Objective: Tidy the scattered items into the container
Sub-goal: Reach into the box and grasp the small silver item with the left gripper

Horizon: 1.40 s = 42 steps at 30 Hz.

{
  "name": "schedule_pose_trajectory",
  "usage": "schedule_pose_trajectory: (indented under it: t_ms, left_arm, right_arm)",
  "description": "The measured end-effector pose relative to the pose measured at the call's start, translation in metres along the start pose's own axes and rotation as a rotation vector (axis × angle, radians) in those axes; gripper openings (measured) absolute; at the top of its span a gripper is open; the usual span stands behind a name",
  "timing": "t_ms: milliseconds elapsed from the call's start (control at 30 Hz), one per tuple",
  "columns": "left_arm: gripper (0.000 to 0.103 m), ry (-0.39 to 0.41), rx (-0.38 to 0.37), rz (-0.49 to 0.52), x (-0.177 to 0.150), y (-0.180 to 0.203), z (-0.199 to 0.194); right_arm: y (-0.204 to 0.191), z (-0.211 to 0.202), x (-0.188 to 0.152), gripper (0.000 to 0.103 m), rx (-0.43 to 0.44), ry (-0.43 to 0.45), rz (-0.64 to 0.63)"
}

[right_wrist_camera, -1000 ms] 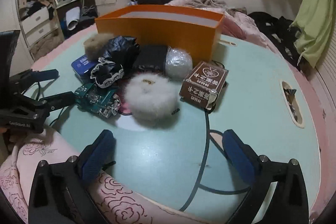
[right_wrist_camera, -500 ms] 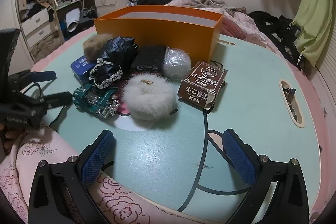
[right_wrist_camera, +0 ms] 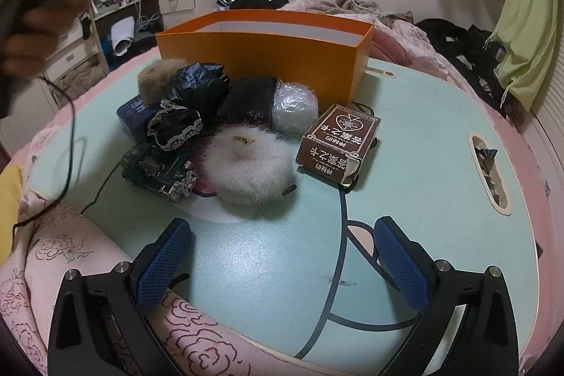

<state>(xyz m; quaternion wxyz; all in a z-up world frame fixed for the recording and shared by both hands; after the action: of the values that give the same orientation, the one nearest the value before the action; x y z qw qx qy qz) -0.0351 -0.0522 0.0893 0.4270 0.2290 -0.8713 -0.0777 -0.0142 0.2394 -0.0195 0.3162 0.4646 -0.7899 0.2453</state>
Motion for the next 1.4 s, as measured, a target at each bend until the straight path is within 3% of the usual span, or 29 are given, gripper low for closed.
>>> schedule_pose_trajectory:
  t_ms: [200, 267, 567, 667, 733, 867, 933, 1033, 1167, 1233, 1267, 1400]
  left_arm:
    - [0.103, -0.133, 0.104, 0.029, -0.023, 0.016, 0.060]
    - [0.103, -0.112, 0.135, 0.054, -0.030, 0.019, 0.063]
    - [0.103, -0.120, 0.129, 0.047, -0.029, 0.021, 0.066]
    - [0.102, -0.155, 0.119, 0.044, -0.026, 0.021, 0.071]
    - [0.092, -0.227, 0.086, 0.037, -0.021, 0.023, 0.077]
    - [0.063, -0.461, -0.002, 0.000, -0.008, 0.032, 0.101]
    - [0.061, -0.531, -0.003, 0.013, -0.005, 0.040, 0.112]
    - [0.046, -0.625, 0.008, 0.057, -0.012, 0.054, 0.129]
    - [0.036, -0.626, 0.070, 0.132, -0.015, 0.069, 0.134]
    - [0.020, -0.620, 0.063, 0.171, -0.017, 0.076, 0.132]
    - [0.005, -0.624, 0.056, 0.181, -0.019, 0.077, 0.131]
    - [0.000, -0.626, 0.012, 0.188, -0.020, 0.070, 0.126]
  right_arm:
    - [0.001, 0.000, 0.000, 0.103, -0.003, 0.000, 0.004]
    - [0.001, 0.000, 0.000, 0.103, -0.005, 0.000, 0.005]
    - [0.004, 0.001, 0.000, 0.103, -0.011, 0.001, 0.012]
    - [0.004, 0.001, 0.000, 0.103, -0.012, 0.001, 0.014]
    - [0.004, 0.001, 0.000, 0.103, -0.013, 0.001, 0.014]
    - [0.004, 0.001, 0.000, 0.103, -0.015, 0.001, 0.016]
    - [0.004, 0.001, 0.000, 0.103, -0.016, 0.002, 0.017]
    - [0.005, 0.001, 0.000, 0.103, -0.017, 0.002, 0.019]
    - [0.005, 0.001, -0.001, 0.103, -0.019, 0.003, 0.022]
    - [0.005, 0.000, -0.001, 0.103, -0.020, 0.004, 0.022]
    - [0.005, 0.001, -0.001, 0.103, -0.020, 0.003, 0.022]
    - [0.006, 0.001, -0.001, 0.103, -0.021, 0.003, 0.024]
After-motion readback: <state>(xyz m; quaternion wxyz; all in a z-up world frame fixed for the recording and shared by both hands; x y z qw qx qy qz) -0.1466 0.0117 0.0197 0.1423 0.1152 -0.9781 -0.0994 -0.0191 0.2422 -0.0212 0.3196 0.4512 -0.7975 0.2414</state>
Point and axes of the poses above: each gripper's, at about its wrist camera, not at the fingertips, and z roughly the way its jaws point, y to its right, x to its top, the point moved 1 cm from there along z, roughly the way its jaws point, and after that the axes turned 3 degrees about y, right-handed, at the moved point
